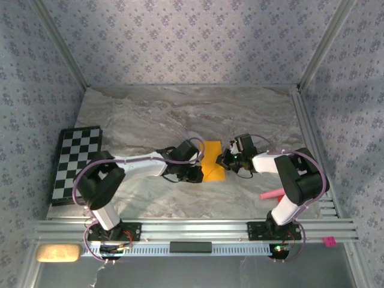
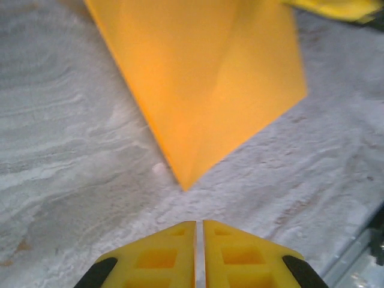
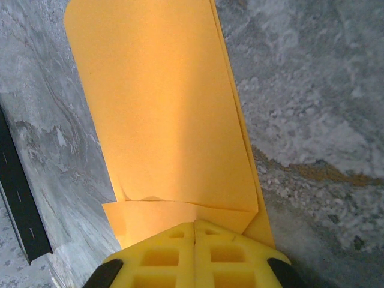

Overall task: Fold a paper plane with a square sheet of paper (pick it up from the middle)
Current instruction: Fold the triangle a second time at the center of the table.

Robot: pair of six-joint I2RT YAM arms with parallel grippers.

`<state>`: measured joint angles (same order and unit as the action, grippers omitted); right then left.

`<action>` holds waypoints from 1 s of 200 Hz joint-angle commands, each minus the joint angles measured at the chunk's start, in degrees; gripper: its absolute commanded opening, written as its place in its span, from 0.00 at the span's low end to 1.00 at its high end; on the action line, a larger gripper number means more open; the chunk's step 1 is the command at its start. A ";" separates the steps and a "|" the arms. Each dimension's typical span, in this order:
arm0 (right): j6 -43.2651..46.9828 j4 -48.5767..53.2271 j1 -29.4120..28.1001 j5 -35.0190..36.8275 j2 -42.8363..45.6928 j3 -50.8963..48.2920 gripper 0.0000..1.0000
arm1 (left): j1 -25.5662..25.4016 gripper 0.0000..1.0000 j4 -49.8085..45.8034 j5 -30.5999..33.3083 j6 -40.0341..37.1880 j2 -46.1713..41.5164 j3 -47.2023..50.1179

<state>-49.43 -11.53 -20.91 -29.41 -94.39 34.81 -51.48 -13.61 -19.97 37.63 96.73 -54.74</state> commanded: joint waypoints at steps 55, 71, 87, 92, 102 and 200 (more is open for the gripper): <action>1.34 8.67 0.38 5.33 -2.28 -1.58 0.03 | 1.08 0.12 0.92 -1.68 2.29 8.48 -12.13; 1.19 8.39 0.32 5.06 -2.43 -1.65 0.03 | 1.21 0.11 0.70 -1.64 2.13 11.24 -13.64; 1.20 8.11 0.29 4.99 -2.24 -1.78 0.03 | 1.25 0.11 0.12 0.28 1.88 12.88 -13.87; 1.20 8.08 0.27 4.89 -2.28 -1.76 0.03 | 1.31 0.11 0.07 0.72 1.85 13.26 -13.68; 1.27 7.79 0.32 4.64 -2.22 -1.81 0.03 | 1.38 0.11 -0.10 0.96 1.53 14.19 -13.32; 4.21 11.41 -0.67 0.99 9.84 2.90 0.09 | 0.95 0.05 4.14 2.21 3.05 14.00 -3.75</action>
<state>-47.59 -4.73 -20.67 -29.30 -89.32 35.27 -50.26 -4.23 -19.70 40.23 109.60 -61.39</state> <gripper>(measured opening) 0.085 0.064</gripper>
